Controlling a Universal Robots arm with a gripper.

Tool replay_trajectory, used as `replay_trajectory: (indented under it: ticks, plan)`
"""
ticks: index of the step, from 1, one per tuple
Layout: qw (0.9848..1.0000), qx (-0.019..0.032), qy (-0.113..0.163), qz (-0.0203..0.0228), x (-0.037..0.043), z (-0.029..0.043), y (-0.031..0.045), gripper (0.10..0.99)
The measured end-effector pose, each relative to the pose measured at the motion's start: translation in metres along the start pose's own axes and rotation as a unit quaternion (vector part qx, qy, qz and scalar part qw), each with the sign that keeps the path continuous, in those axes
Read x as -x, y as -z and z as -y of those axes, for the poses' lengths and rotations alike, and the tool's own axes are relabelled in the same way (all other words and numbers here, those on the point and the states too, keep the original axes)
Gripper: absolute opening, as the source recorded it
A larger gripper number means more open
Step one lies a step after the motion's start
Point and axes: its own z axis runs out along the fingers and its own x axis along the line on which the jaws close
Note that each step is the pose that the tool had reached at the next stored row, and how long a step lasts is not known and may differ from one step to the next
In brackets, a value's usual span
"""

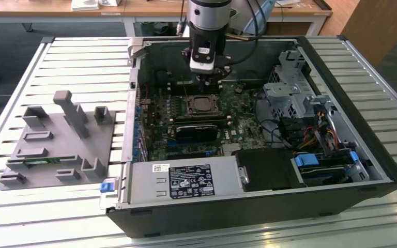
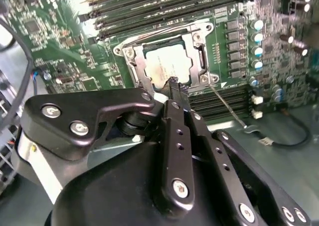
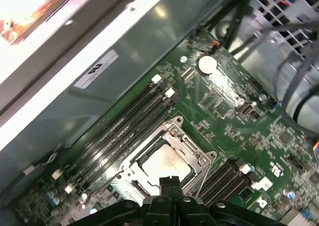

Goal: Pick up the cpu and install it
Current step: 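Install the first cpu locking lever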

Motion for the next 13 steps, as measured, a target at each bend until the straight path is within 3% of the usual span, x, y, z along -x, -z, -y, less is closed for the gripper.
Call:
replay_trajectory:
  ticks: [6, 13]
  plan:
    - [0.9985, 0.0000, 0.055, -0.0018, 0.0000, 0.0000, -0.0002, 0.106]
    - [0.9936, 0.0001, 0.113, -0.0037, 0.0000, 0.0000, -0.0002, 0.106]
